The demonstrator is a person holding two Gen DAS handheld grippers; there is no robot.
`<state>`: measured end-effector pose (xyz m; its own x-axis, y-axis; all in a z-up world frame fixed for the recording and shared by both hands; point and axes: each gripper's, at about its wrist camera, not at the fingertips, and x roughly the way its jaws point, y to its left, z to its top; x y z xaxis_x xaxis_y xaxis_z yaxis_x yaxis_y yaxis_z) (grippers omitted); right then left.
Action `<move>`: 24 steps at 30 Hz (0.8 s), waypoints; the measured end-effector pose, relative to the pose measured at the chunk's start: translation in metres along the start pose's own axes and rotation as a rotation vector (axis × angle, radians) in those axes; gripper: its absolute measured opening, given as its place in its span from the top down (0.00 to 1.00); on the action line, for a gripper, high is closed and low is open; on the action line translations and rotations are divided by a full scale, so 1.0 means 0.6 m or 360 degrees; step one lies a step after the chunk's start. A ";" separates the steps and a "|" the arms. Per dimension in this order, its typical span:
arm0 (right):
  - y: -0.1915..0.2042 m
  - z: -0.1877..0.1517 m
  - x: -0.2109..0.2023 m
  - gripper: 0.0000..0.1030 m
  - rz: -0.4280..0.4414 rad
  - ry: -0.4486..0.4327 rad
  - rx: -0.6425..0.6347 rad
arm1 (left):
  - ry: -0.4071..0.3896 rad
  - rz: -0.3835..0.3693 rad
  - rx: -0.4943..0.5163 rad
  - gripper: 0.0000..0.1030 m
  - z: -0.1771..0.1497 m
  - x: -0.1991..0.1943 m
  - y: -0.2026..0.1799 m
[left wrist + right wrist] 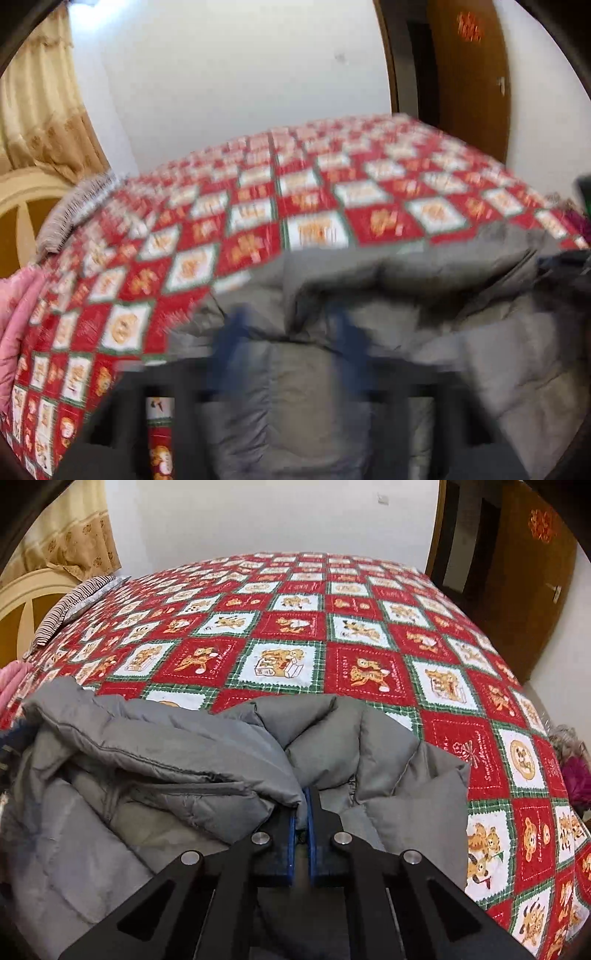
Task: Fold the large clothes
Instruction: 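Lift the hem with both grippers and fold it over toward the collar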
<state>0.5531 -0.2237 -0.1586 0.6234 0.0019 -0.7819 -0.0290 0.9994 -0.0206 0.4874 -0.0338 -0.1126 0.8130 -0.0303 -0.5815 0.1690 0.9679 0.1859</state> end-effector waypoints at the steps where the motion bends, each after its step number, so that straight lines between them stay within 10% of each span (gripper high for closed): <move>1: 0.000 -0.002 0.000 0.96 -0.0002 -0.0010 -0.0001 | -0.0081 0.0028 -0.0014 0.13 0.006 -0.020 0.003; 10: 0.007 -0.021 0.000 0.96 -0.0030 -0.0051 -0.0033 | -0.0120 0.0062 -0.0177 0.13 0.100 0.020 -0.018; 17: -0.010 -0.022 -0.021 0.93 0.0069 -0.0030 0.0013 | 0.0147 0.0136 -0.0073 0.13 0.020 0.116 -0.067; 21: -0.025 -0.014 -0.080 0.53 0.0062 -0.0104 0.0094 | 0.0167 0.0116 -0.0093 0.13 0.003 0.124 -0.066; 24: -0.027 0.005 -0.130 0.50 0.0056 -0.0256 0.0180 | 0.0159 0.0098 -0.0099 0.13 0.008 0.121 -0.066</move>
<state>0.5072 -0.2398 -0.0951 0.7406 0.0334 -0.6711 0.0293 0.9962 0.0819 0.5422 -0.0754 -0.1584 0.7605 0.0517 -0.6473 0.0831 0.9809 0.1760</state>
